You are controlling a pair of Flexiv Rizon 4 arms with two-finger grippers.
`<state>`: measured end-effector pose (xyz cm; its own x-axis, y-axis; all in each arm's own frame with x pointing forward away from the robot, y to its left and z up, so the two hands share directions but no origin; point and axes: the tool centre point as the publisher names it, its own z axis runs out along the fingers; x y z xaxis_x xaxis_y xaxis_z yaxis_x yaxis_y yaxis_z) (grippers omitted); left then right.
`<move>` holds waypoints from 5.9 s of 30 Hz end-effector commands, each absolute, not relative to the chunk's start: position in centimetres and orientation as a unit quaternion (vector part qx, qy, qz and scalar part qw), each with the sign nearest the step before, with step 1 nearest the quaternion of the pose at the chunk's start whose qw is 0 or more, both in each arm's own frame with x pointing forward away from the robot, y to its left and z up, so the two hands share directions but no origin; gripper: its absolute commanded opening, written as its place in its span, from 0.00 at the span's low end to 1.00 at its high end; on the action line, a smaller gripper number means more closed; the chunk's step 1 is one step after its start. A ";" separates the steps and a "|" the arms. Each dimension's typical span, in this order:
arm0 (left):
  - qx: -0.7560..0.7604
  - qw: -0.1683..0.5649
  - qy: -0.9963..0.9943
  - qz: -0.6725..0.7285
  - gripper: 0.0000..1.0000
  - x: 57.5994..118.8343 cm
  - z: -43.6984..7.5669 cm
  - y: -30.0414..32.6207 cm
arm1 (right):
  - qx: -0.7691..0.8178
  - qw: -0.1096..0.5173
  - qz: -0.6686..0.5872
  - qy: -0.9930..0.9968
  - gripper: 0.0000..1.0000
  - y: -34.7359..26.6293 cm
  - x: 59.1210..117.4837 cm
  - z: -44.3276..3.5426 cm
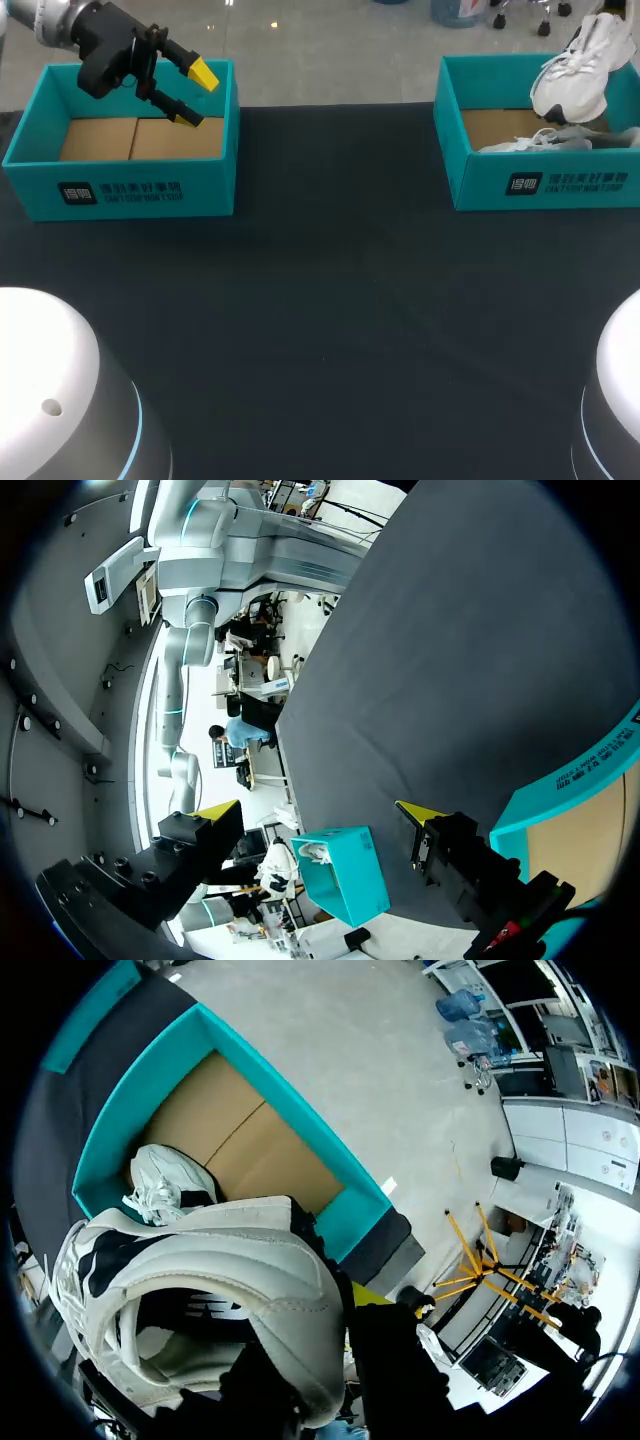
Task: Take the shoe out of the shoebox, open the shoe tongue, remove and reinsert the insole, then place the shoe into the shoebox
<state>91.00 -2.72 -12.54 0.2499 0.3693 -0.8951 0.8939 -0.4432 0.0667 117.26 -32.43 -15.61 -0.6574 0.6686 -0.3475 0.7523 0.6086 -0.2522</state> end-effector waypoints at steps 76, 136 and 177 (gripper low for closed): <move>0.731 0.302 0.433 -0.433 1.00 91.0 -12.5 -2.7 | 0.779 0.077 -0.092 0.616 0.00 -34.3 114.1 -25.9; 0.731 0.302 0.433 -0.433 1.00 91.0 -12.5 -2.7 | 0.823 0.050 -0.066 0.561 1.00 -33.8 112.4 -30.2; 0.549 0.354 0.603 -0.457 1.00 92.3 -10.4 -1.2 | 0.780 0.047 -0.020 0.624 1.00 -28.0 101.1 -25.9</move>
